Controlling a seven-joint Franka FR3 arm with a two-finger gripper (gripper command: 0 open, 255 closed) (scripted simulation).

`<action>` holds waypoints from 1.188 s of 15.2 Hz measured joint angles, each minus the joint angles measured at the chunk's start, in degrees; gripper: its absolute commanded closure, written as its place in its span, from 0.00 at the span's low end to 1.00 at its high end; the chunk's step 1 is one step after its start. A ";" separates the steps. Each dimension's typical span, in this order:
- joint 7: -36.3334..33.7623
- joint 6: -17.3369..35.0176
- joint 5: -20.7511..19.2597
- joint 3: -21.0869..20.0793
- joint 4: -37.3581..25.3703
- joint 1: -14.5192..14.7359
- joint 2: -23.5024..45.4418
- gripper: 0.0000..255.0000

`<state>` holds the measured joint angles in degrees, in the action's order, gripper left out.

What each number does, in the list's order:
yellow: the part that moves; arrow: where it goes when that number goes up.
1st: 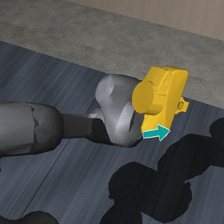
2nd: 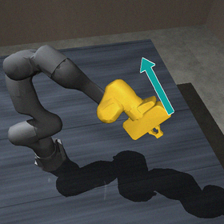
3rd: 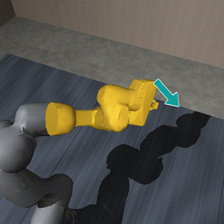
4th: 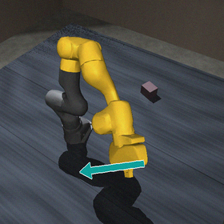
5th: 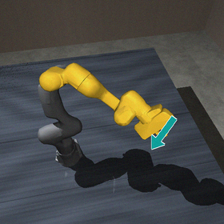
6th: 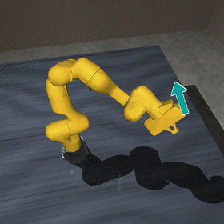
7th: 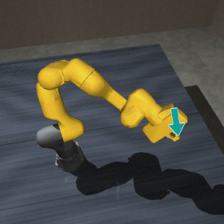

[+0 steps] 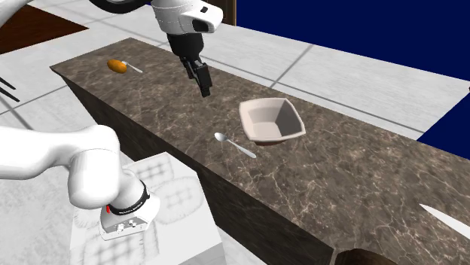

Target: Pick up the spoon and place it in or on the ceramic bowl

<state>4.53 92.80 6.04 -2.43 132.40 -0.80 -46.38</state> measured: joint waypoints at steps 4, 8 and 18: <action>1.72 4.12 -0.08 -0.35 3.88 0.77 0.10 0.00; 4.28 12.34 0.15 -1.60 10.30 2.44 1.44 0.00; 12.39 35.85 -0.39 -3.09 21.79 5.78 12.36 0.00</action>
<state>16.92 128.65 5.65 -5.51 154.19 4.98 -34.03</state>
